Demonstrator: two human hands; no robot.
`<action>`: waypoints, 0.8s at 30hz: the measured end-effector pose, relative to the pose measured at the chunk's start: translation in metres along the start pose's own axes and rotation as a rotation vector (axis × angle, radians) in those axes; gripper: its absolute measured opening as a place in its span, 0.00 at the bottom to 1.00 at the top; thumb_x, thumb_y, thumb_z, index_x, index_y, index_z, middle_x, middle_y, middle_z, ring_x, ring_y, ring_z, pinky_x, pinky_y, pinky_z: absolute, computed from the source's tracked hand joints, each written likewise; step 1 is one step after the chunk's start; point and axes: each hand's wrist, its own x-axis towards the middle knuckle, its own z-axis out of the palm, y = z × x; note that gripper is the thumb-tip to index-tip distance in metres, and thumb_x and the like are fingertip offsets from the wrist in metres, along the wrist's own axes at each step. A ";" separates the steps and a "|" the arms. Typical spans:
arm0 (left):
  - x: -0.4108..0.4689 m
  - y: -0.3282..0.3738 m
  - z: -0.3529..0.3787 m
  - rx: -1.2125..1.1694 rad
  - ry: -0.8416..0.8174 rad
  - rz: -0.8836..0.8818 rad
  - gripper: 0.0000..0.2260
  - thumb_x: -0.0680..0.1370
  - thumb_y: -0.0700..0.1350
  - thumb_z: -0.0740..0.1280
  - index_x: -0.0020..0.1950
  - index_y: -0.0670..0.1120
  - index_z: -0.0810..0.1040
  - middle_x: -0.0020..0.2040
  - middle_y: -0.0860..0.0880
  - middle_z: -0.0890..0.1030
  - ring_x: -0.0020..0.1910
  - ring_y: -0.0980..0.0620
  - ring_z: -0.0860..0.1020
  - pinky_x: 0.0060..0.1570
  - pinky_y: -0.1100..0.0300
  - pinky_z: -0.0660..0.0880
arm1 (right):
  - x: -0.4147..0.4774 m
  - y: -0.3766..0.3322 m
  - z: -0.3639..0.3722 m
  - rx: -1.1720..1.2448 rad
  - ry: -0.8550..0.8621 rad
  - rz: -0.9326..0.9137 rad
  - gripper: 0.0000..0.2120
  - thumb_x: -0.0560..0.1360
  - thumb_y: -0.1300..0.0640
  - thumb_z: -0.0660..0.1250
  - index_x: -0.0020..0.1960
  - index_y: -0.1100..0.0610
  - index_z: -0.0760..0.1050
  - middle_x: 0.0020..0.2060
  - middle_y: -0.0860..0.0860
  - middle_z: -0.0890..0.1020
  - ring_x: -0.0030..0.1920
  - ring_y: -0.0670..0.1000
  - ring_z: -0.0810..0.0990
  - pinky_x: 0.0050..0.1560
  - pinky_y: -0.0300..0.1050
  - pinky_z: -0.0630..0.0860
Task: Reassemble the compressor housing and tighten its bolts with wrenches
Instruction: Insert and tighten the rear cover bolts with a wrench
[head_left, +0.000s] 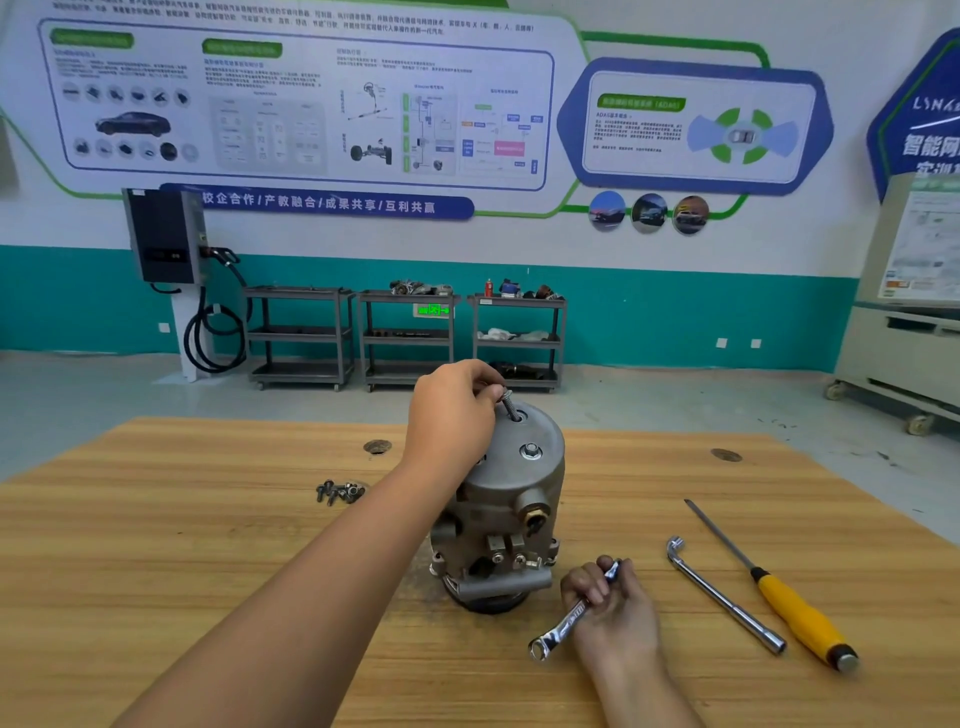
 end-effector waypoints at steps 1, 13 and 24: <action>0.000 0.001 0.000 0.007 -0.005 0.007 0.07 0.79 0.43 0.65 0.53 0.48 0.81 0.50 0.51 0.82 0.49 0.54 0.77 0.46 0.65 0.68 | 0.000 0.000 0.000 0.002 0.001 -0.002 0.17 0.81 0.53 0.52 0.36 0.58 0.65 0.19 0.49 0.63 0.18 0.46 0.61 0.33 0.38 0.60; -0.003 0.007 0.000 0.125 -0.114 0.064 0.06 0.78 0.46 0.65 0.52 0.51 0.82 0.54 0.52 0.82 0.56 0.52 0.75 0.50 0.62 0.69 | 0.000 0.000 0.000 0.032 -0.009 0.023 0.18 0.80 0.50 0.52 0.42 0.62 0.70 0.22 0.49 0.62 0.21 0.45 0.60 0.32 0.38 0.60; 0.007 -0.005 -0.006 -0.008 -0.414 0.113 0.14 0.76 0.44 0.69 0.61 0.52 0.79 0.60 0.55 0.79 0.58 0.57 0.75 0.51 0.64 0.69 | -0.013 -0.040 0.047 0.178 -0.311 -0.032 0.08 0.70 0.55 0.59 0.33 0.55 0.66 0.25 0.47 0.63 0.23 0.45 0.61 0.24 0.36 0.61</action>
